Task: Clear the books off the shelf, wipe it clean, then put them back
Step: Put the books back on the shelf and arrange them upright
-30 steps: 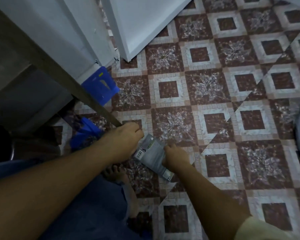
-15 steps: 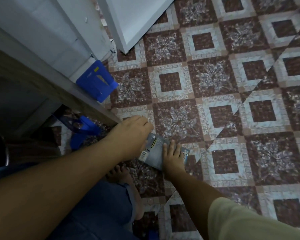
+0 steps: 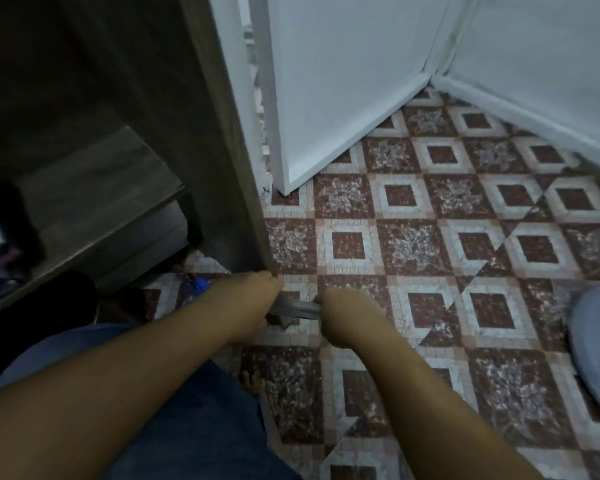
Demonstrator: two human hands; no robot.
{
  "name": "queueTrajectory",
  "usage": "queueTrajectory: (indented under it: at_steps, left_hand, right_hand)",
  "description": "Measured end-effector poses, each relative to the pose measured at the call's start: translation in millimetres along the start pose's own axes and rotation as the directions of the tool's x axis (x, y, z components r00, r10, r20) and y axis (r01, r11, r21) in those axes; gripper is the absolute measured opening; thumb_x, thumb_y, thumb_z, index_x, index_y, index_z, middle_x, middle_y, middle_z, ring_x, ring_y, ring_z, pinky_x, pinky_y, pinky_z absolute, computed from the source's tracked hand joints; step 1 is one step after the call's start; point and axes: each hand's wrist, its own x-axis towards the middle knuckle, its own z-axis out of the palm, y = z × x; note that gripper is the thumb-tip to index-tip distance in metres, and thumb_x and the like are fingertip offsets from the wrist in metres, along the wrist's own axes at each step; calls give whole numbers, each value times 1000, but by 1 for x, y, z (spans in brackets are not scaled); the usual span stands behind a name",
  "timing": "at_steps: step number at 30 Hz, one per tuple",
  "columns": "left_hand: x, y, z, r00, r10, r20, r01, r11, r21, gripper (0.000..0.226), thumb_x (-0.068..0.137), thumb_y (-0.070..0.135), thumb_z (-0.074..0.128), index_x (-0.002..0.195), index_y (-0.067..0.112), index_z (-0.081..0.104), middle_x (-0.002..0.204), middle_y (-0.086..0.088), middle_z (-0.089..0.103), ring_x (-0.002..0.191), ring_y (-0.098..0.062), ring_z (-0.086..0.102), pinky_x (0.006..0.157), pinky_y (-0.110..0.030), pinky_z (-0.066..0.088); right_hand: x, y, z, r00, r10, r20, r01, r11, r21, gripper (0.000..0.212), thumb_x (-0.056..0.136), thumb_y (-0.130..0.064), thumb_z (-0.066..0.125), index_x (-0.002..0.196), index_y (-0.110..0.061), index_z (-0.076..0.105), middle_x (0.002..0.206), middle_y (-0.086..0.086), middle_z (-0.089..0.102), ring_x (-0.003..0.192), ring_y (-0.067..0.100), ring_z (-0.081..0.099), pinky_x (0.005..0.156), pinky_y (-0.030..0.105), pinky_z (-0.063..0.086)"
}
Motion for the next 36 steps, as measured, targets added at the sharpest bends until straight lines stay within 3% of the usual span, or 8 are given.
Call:
queueTrajectory:
  at_steps: [10, 14, 18, 21, 26, 29, 32, 36]
  left_hand:
    - [-165, -63, -88, 916, -210, -341, 165, 974, -157, 16, 90, 38, 58, 105, 36, 63, 86, 10, 59, 77, -12, 56, 57, -28, 39]
    - [-241, -107, -89, 759, -373, -533, 334, 927, -172, 20, 88, 29, 52, 105, 34, 62, 95, -2, 64, 92, -30, 63, 69, -35, 48]
    - [-295, -156, -71, 595, -536, -599, 468, 837, -284, 42, 87, 25, 51, 126, 40, 54, 114, -7, 65, 103, -33, 62, 80, -37, 50]
    - [-311, -195, -47, 472, -613, -633, 554, 765, -328, 52, 86, 16, 52, 131, 41, 50, 119, -1, 64, 101, -29, 63, 78, -37, 52]
    - [-309, -254, 0, 351, -619, -703, 640, 707, -303, 65, 82, 6, 59, 142, 28, 44, 134, -4, 54, 115, -28, 55, 87, -39, 48]
    - [-301, -279, 31, 311, -659, -685, 672, 662, -332, 64, 75, 7, 68, 135, 24, 53, 128, -12, 56, 105, -35, 55, 77, -43, 51]
    - [-295, -302, 59, 444, -740, -505, 533, 672, -515, 65, 91, 14, 56, 147, 38, 33, 156, -3, 27, 130, -29, 43, 97, -40, 46]
    - [-304, -318, 71, 564, -721, -403, 311, 637, -705, 72, 91, 50, 57, 150, 45, 16, 159, 15, -10, 144, -11, 18, 113, -31, 27]
  right_hand:
    - [-132, -140, -131, 897, -299, -325, 261, 953, -155, 32, 91, -21, 55, 120, -33, 61, 105, -1, 63, 96, 22, 62, 82, 39, 55]
    - [-142, -218, -155, 741, -480, -469, 349, 873, -341, 41, 93, -22, 51, 127, -44, 55, 114, -4, 63, 103, 23, 61, 75, 32, 40]
    - [-124, -292, -161, 550, -618, -562, 398, 785, -475, 44, 93, -29, 52, 132, -49, 48, 124, -8, 60, 112, 21, 55, 92, 38, 36]
    - [-95, -336, -153, 504, -665, -551, 445, 747, -494, 56, 90, -23, 58, 140, -44, 40, 136, -6, 52, 124, 23, 46, 103, 47, 36]
    - [-45, -383, -120, 278, -727, -628, 566, 652, -504, 49, 86, -10, 49, 133, -24, 57, 129, 12, 61, 119, 37, 54, 95, 52, 48]
    - [-14, -395, -102, 359, -744, -564, 571, 653, -498, 66, 86, 1, 48, 146, -25, 41, 146, 18, 43, 136, 41, 35, 107, 54, 37]
    - [8, -406, -93, 597, -721, -351, 583, 691, -427, 72, 93, -3, 40, 153, -33, 14, 161, 11, 6, 147, 35, 2, 118, 44, 14]
    - [13, -425, -83, 691, -672, -267, 554, 729, -401, 77, 92, -14, 42, 154, -29, -2, 161, 9, -9, 147, 35, -8, 118, 40, 4]
